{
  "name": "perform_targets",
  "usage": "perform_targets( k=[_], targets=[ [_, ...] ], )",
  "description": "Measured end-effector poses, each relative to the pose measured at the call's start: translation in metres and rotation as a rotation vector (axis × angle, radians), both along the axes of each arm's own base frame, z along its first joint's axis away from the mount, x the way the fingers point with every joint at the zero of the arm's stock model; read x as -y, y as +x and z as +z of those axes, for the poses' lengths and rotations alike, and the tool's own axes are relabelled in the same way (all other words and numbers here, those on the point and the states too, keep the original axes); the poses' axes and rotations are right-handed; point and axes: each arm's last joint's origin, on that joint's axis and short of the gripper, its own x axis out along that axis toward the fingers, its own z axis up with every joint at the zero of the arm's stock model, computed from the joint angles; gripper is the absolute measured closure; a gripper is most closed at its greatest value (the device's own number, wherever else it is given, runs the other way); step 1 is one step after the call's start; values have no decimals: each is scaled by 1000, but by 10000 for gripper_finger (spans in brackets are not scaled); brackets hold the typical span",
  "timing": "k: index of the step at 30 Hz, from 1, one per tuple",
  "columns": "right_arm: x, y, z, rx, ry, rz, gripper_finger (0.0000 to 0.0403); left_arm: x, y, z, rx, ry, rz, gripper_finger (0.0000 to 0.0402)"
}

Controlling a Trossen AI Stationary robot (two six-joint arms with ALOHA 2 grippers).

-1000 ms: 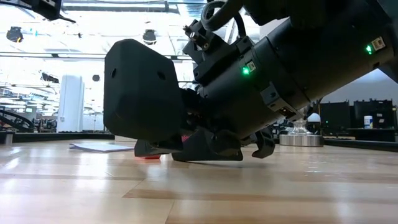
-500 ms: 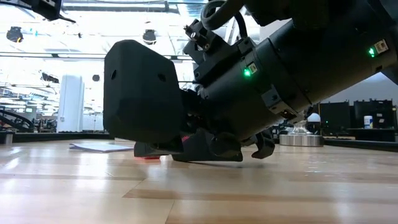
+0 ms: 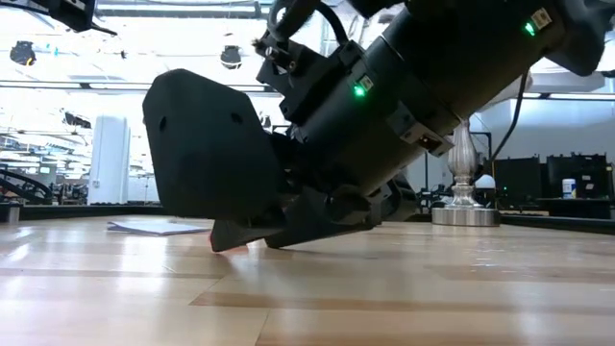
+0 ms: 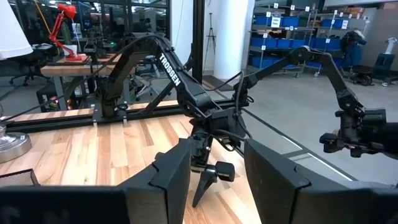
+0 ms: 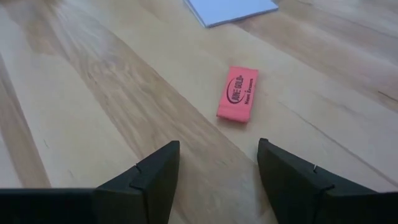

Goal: Pick and place office supplies into organizer
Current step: Put the pink eraser into the desk organizer

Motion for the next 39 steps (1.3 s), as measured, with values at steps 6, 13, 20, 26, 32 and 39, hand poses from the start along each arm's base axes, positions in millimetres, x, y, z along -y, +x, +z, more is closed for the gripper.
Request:
perform_targets(
  k=[6,13,20,26,32,39],
  targets=[
    [4,2,0,4,22,-19,197,0,0,0,0,0,0,260],
    [-4,-2,1,70,52,-66,203,0,0,0,-1,-1,0,260],
    [-7,-3,-1,66,-32,-28,212,0,0,0,-1,-2,0,260],
    [-2,0,-1,35,-80,-2,221,0,0,0,-1,-2,0,260],
    [4,3,0,16,-104,2,222,0,0,0,-1,-3,0,260],
    [11,7,0,7,-124,-3,221,0,0,0,-2,-3,0,260]
  ],
)
